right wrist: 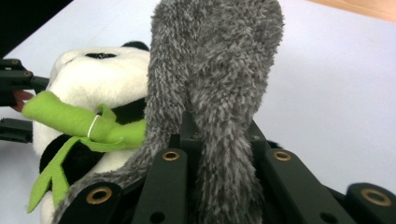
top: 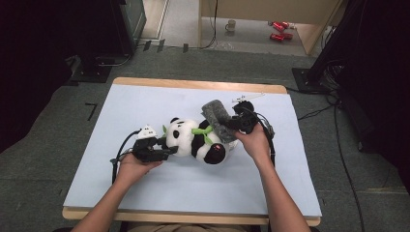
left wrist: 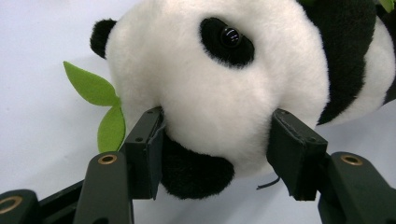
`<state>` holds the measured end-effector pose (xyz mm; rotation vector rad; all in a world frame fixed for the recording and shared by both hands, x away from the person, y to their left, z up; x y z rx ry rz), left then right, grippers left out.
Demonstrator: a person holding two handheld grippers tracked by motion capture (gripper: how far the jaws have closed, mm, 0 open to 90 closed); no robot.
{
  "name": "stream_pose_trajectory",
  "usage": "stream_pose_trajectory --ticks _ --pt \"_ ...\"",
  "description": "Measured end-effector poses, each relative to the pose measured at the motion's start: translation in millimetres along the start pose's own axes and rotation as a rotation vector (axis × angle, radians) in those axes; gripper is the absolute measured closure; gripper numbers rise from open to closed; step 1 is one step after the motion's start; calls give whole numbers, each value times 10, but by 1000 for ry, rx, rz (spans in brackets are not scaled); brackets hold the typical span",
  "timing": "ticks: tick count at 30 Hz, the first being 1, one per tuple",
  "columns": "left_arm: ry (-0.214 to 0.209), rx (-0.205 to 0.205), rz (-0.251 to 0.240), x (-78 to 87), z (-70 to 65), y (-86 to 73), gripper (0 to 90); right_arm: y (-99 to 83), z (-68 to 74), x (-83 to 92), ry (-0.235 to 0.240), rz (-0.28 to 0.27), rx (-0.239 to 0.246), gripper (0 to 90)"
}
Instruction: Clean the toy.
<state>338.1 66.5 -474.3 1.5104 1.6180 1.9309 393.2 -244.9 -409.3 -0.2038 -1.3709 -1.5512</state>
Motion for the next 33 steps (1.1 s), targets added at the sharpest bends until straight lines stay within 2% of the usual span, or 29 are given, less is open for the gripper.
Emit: stream_pose_trajectory --ticks 6,10,13,15,17,19,22,28,31,33 --pt "2 3 1 -7 3 12 412 18 -1 81 -60 -19 24 778" --pt "8 -2 6 -15 7 21 410 39 -41 200 -73 -55 -12 779" --pt "9 -5 11 -24 17 26 409 74 -52 360 -90 -95 -28 781" --pt "13 1 9 -34 17 37 409 87 -51 445 -62 -120 -43 781" --pt "18 3 7 -45 18 51 409 92 -14 506 6 -142 -54 781" --pt "22 10 3 -58 23 70 409 90 51 512 43 -141 -49 781" --pt "23 21 -5 -80 31 94 408 83 214 461 107 -133 -30 781" --pt "26 23 2 -102 32 131 411 28 623 264 222 -54 44 780" --pt "32 21 6 -105 23 142 412 -29 816 133 231 6 87 780" --pt "34 19 10 -110 23 148 414 -82 890 20 185 50 134 780"
Point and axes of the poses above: each handheld gripper's, and its own axes: x roughly backward along the jaws, y roughly out of its top, z roughly to its left, the point moved 2 cm from there along -x, roughly forward along the jaws, and after that the axes turned 7 degrees about -x, right-handed, at the moved point
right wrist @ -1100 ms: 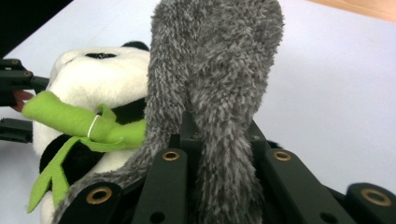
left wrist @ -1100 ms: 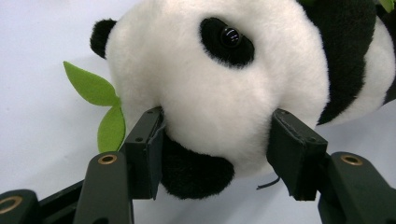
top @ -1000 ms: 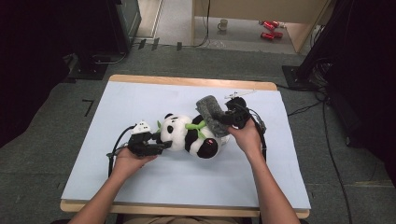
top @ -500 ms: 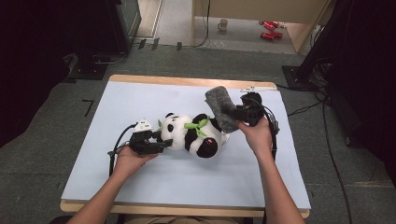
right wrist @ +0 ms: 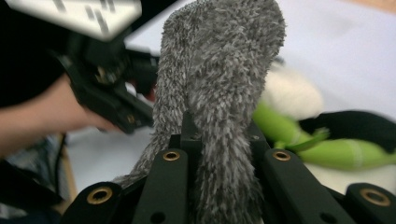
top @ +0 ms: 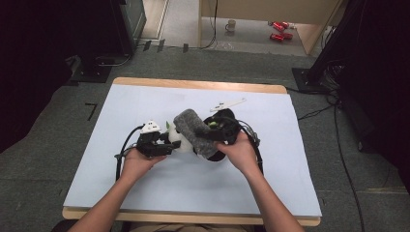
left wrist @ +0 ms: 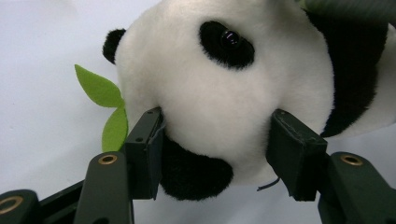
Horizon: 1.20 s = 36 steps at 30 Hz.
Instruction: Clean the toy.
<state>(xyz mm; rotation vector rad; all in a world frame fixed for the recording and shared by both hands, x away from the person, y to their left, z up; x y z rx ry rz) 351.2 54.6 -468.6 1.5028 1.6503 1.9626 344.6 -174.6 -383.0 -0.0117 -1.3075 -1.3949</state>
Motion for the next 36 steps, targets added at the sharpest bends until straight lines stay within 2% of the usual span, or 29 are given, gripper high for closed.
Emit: stream_pose_trajectory --ticks 1,2,3,4,5,7,10,14,15,17,19,22,24,27,29,32,36 --pt "4 -6 7 -8 0 1 418 -19 3 -45 -35 21 20 780" --pt "8 -11 22 -19 0 3 424 -57 -12 -108 -106 50 60 779" --pt "13 -4 35 -26 -3 14 430 -80 -39 -126 -111 48 73 779" --pt "17 1 37 -29 -10 27 435 -88 -70 -121 -88 40 55 779" --pt "22 3 36 -32 -19 36 438 -84 -99 -102 -93 37 45 779" --pt "27 3 33 -41 -27 40 444 -72 -129 -51 -133 28 73 777" --pt "18 9 29 -44 -16 38 445 -60 -169 40 -167 12 80 777" --pt "11 7 22 -43 -5 32 444 -73 -313 139 -185 -16 34 780" --pt "9 6 21 -42 -4 31 444 -79 -354 150 -187 -24 27 780" --pt "7 7 18 -43 -2 32 444 -106 -460 187 -166 -37 -25 780" --pt "6 9 17 -41 1 32 443 -121 -542 224 -166 -45 -52 781" --pt "5 7 19 -38 5 30 442 -138 -633 271 -182 -50 -72 781" --pt "4 8 16 -37 7 28 442 -142 -674 305 -171 -58 -85 782" --pt "0 5 23 -36 11 16 439 -120 -702 412 -201 -77 -98 783" --pt "-2 3 16 -35 13 11 438 -93 -705 508 -200 -104 -111 784" --pt "5 1 12 -38 1 14 437 -54 -655 611 -142 -156 -123 783" --pt "12 -5 12 -41 -11 16 438 -1 -485 538 -84 -167 -101 783"
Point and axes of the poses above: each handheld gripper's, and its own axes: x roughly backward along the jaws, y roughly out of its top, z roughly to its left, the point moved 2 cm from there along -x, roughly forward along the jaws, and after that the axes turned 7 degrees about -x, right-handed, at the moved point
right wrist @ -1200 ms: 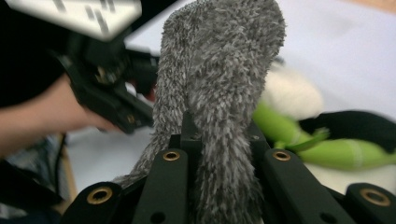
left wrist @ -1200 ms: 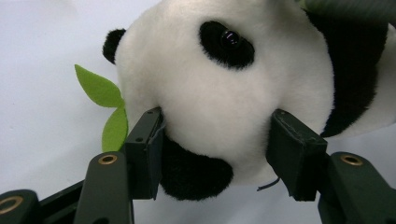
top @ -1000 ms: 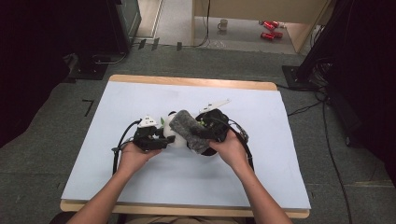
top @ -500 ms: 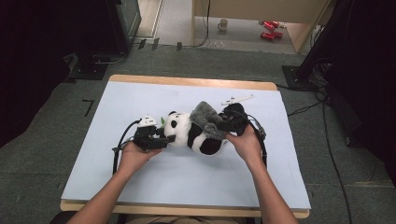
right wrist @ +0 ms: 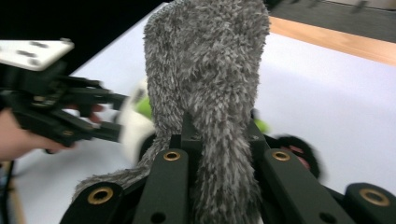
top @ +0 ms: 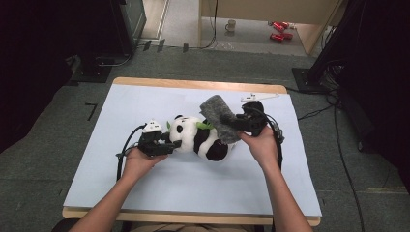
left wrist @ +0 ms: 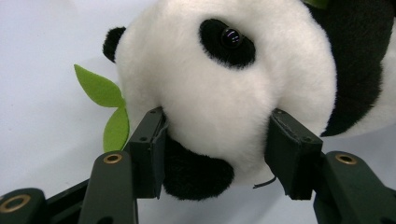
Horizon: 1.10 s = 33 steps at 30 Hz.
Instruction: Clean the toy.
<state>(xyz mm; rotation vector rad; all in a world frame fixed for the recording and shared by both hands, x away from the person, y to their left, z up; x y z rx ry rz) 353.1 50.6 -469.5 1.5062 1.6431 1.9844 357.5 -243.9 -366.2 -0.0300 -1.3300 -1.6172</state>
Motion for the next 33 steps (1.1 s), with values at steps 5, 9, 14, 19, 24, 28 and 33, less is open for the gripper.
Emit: stream_pose_trajectory --ticks 5,9,14,19,24,28,33 --pt "-1 -3 5 1 -4 -3 438 -60 349 -260 47 69 69 782" --pt "-1 -7 6 1 -7 -6 438 -161 480 -477 35 159 115 781" --pt "-4 -10 1 -4 -10 -3 438 -222 327 -544 16 188 94 780" --pt "-7 -10 6 -3 -5 -5 439 -173 139 -387 -32 162 56 779" --pt "-11 -12 10 -1 6 -13 438 -123 -56 -209 -103 137 18 780" --pt "-13 -9 8 0 10 -16 437 -73 -163 -41 -110 90 -8 780" --pt "-12 -7 8 0 8 -15 437 -21 -233 176 -95 18 -31 780"
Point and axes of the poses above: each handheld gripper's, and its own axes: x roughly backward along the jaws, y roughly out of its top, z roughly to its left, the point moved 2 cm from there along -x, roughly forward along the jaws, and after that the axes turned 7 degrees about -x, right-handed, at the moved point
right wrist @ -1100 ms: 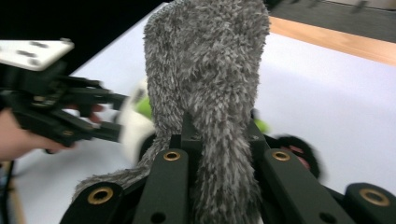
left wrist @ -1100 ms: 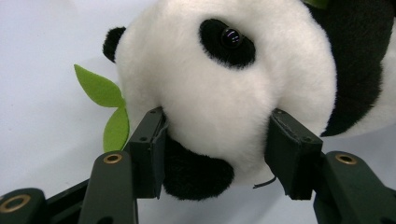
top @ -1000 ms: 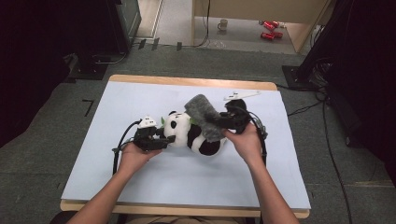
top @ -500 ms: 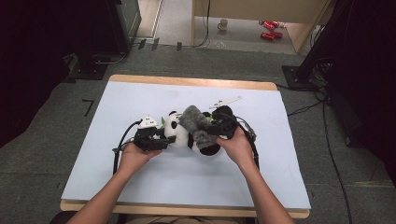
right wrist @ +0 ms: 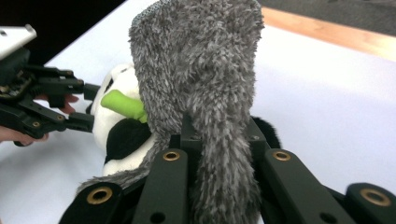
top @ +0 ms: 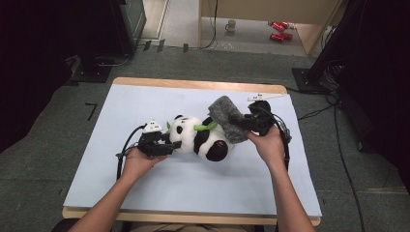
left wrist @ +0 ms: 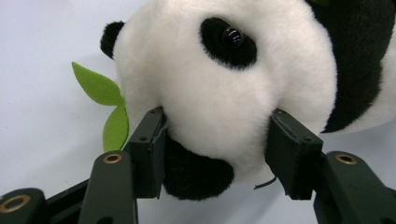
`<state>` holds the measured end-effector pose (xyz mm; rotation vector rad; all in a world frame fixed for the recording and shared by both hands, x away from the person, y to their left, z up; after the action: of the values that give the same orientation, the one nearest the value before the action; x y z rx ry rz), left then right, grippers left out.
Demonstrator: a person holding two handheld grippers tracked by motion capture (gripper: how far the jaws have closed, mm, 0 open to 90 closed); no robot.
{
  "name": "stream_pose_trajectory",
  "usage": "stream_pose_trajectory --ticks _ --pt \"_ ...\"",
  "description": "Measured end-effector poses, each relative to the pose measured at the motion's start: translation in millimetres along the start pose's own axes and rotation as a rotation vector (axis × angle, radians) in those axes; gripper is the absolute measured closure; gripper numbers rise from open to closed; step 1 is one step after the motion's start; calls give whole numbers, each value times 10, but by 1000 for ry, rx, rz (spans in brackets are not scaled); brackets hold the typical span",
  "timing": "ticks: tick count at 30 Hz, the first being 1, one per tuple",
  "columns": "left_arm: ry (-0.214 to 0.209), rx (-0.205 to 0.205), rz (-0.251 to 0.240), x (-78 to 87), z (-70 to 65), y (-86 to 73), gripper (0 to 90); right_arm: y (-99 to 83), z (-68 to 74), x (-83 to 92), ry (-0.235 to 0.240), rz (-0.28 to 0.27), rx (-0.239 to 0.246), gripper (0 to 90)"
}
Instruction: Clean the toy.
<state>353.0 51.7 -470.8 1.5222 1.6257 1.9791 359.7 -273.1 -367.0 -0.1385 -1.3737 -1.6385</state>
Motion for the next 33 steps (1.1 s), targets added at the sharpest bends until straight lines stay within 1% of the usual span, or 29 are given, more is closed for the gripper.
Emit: stream_pose_trajectory --ticks 2,3,4,6,8,9,10,12,13,17,19,20,22,24,26,27,28,31,33 --pt "0 -2 1 0 1 2 437 -16 -14 43 10 -5 -11 779" --pt "0 -1 1 0 2 1 437 -31 -16 51 7 -5 -13 779" --pt "0 -2 1 -1 1 1 437 -48 -20 48 7 -8 -19 779" --pt "-1 -1 2 -1 2 0 437 -100 -22 14 26 -3 -33 778" --pt "-1 2 1 -1 -1 0 437 -149 -31 -22 21 16 -31 777" --pt "-1 -1 4 1 1 -1 437 -157 -42 -17 19 24 -39 777" --pt "-1 -1 3 1 1 -1 437 -155 -55 10 27 19 -47 777" --pt "-3 0 2 1 5 0 437 -129 -60 97 72 -12 -76 777" --pt "-4 -1 2 0 6 -1 437 -106 -53 141 81 -27 -76 777" --pt "-4 0 4 1 5 -2 437 -21 -11 315 67 -77 -64 778" --pt "-4 1 3 0 3 -1 437 -14 -7 349 64 -80 -60 777" --pt "-4 2 2 -1 3 -1 437 -20 -6 338 66 -74 -61 777" --pt "-3 1 1 -3 2 -1 437 -39 1 280 67 -60 -56 777" --pt "-2 0 2 -2 3 -1 437 -75 20 161 73 -32 -53 777" --pt "-1 0 2 -2 2 -1 437 -146 59 -18 84 7 -46 777" --pt "-1 0 4 -2 1 -1 437 -175 73 -80 85 19 -40 777" --pt "-1 0 5 -3 -2 -2 437 -221 96 -172 79 40 -32 777" --pt "3 -8 17 -7 -5 -6 438 -354 121 -313 66 53 -28 779" --pt "1 -11 27 -5 -8 -8 439 -435 112 -349 30 62 -27 780"
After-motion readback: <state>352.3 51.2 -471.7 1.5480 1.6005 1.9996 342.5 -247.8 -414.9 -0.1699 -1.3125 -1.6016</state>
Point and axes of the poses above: each handheld gripper's, and its own axes: x roughly backward along the jaws, y roughly out of its top, z roughly to its left, the point moved 2 cm from there along -x, roughly forward along the jaws, and after that the axes turned 7 degrees about -x, right-handed, at the moved point
